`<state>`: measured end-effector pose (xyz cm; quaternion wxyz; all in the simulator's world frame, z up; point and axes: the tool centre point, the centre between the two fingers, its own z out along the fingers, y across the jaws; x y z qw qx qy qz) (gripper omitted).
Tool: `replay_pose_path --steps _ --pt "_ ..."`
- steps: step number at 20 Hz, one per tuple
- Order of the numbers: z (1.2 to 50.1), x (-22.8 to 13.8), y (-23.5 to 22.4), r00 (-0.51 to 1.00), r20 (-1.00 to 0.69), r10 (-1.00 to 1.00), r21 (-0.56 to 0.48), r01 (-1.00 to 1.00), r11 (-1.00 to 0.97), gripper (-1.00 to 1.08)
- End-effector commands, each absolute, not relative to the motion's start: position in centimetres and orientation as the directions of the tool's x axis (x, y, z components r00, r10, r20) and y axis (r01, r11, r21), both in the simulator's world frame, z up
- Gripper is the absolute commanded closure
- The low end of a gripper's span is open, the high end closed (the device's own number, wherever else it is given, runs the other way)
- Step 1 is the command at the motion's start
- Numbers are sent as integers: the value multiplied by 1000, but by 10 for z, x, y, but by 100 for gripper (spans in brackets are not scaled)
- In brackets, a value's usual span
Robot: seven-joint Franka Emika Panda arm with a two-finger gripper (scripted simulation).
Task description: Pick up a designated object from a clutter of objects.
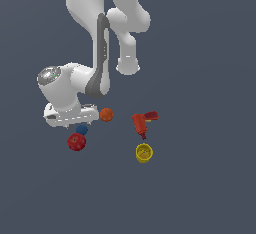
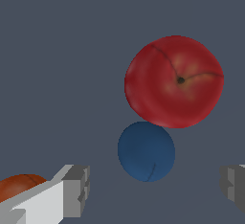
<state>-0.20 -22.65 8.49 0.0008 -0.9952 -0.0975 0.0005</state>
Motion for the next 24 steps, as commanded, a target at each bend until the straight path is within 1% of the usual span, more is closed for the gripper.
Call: replay_pose_path --steps 1,7,15,21,22,24 --pt "82 -3 -229 980 0 198 0 198 -980 -92" --pt "77 -3 -229 981 -1 196 -1 196 -981 -92" --pt "42 -4 -229 980 0 197 0 197 -980 -92" --pt "32 -3 -230 980 0 198 0 198 -980 -92" --pt "32 -3 -230 980 0 198 0 198 -980 108" --pt "32 -3 -230 980 0 198 0 198 -980 108"
